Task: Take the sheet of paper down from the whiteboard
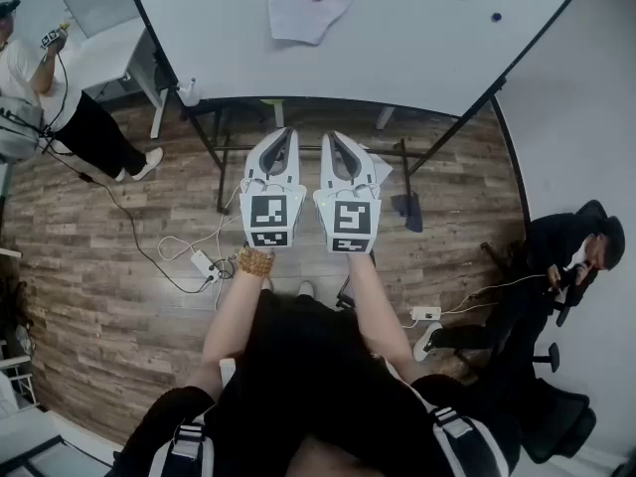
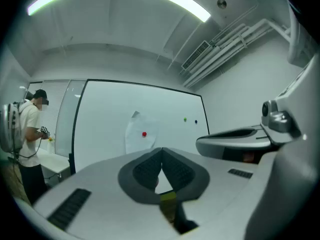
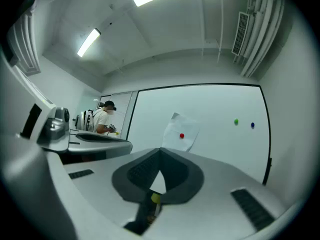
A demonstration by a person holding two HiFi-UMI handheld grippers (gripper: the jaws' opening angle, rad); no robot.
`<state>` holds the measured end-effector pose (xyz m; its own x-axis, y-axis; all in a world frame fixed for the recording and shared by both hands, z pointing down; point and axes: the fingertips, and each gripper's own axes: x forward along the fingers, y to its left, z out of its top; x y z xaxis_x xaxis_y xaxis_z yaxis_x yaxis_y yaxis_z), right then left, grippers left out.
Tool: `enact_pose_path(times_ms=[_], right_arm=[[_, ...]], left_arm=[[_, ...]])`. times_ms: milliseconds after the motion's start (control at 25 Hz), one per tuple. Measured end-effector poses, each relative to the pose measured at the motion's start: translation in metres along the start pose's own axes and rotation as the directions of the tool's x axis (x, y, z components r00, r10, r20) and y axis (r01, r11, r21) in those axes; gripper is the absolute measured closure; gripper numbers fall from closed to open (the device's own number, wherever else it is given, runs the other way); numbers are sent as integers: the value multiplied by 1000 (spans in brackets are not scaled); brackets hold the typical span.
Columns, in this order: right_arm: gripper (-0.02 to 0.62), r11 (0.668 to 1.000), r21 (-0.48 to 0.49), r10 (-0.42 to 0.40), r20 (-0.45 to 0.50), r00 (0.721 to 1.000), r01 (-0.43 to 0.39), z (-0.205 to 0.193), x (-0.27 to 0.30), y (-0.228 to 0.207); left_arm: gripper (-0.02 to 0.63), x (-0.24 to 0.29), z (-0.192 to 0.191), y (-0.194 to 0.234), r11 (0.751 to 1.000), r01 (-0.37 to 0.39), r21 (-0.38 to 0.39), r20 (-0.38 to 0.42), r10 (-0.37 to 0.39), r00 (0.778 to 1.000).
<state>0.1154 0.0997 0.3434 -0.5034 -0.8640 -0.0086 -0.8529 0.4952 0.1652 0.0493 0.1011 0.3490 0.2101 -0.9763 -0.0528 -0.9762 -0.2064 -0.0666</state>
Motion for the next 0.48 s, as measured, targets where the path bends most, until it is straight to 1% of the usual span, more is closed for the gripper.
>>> enact_pose_path(times_ms=[160, 320, 480], right_arm=[[595, 1000, 7, 8, 28, 1000, -9, 1, -6, -7], [595, 999, 24, 37, 25, 999, -38, -2, -6, -15], [595, 999, 23, 39, 19, 999, -40, -8, -6, -22]], left_arm=[[594, 3, -3, -10, 1000, -3, -2, -7, 3, 1000], [594, 8, -4, -21, 1000, -8, 7, -11, 8, 1000], [594, 8, -4, -25, 1000, -17, 13, -14, 17, 1000]])
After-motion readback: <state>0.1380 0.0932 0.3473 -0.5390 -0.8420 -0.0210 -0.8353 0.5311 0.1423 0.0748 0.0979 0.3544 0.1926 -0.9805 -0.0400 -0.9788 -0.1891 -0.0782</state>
